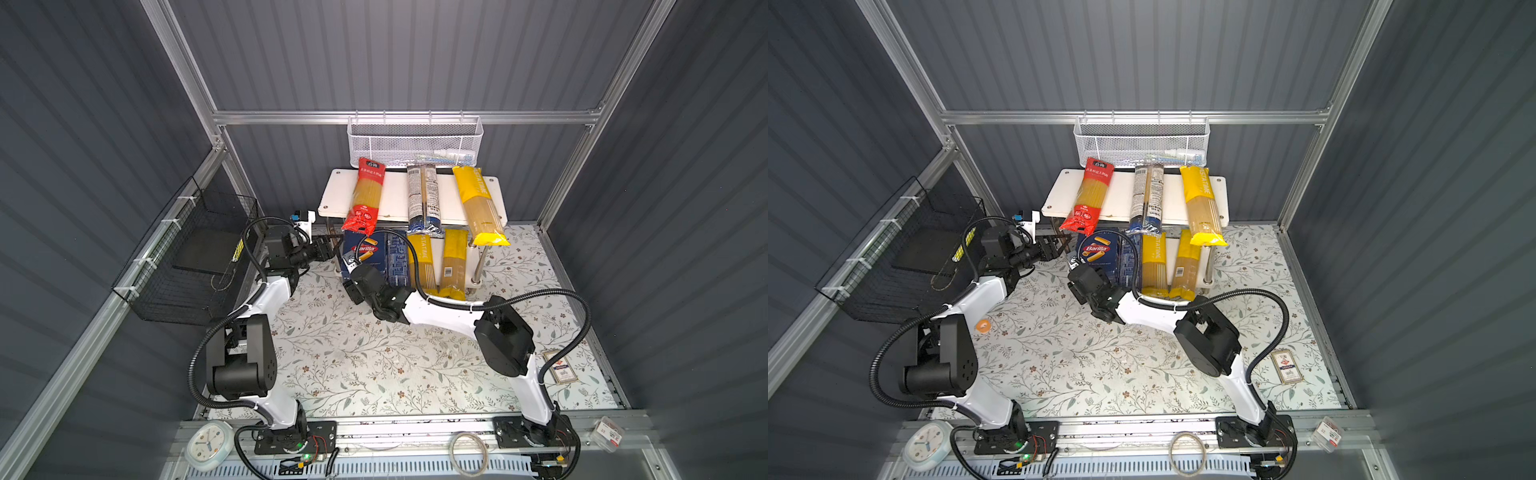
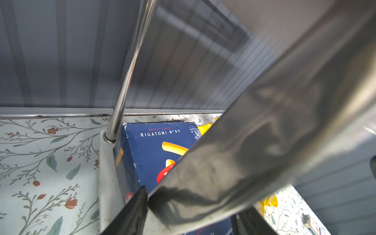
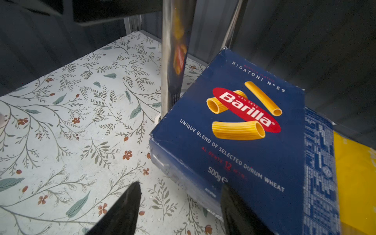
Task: Arrange pasta packages on shelves
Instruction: Move the pasta box to the shelf, then reset both arms
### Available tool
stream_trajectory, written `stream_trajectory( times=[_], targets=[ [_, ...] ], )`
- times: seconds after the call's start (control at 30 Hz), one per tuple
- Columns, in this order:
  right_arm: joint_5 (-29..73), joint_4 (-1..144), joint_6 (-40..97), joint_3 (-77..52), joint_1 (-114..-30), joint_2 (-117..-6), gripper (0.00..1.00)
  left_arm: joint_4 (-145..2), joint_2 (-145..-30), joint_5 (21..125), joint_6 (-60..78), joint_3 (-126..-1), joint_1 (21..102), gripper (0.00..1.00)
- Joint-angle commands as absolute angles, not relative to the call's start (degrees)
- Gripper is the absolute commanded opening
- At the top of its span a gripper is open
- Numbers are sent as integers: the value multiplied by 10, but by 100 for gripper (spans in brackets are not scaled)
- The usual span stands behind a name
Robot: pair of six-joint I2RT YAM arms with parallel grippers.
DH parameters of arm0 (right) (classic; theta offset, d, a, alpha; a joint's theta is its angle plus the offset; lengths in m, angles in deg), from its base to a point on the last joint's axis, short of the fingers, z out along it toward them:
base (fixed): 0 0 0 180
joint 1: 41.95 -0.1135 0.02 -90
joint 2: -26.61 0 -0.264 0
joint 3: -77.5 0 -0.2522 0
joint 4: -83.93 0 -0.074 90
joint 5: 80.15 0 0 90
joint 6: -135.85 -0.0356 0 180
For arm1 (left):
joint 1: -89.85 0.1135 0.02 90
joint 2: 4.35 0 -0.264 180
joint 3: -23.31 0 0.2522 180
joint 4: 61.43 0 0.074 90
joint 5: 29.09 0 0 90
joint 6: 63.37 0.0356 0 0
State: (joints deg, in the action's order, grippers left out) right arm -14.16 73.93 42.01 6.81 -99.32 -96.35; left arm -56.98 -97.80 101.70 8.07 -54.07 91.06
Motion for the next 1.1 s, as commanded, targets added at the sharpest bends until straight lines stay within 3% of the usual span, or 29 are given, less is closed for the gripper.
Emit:
stream_trajectory(
  times=[0.0,0.4,0.63,0.87,1.07],
  targets=[
    [-123,750,425,62,-996,-948,67,-608,-949,1009,91,-537,905,66],
    [-40,752,364,-210,-1011,-702,80,-753,-886,887,121,-520,906,72],
    [-91,649,299,-345,-994,-532,85,-840,-830,830,128,-464,905,86],
    [-176,573,282,-477,-865,-330,89,-846,-766,645,125,-380,905,99],
    [-237,617,320,-573,-693,-208,95,-732,-747,536,109,-281,905,99]
  ],
)
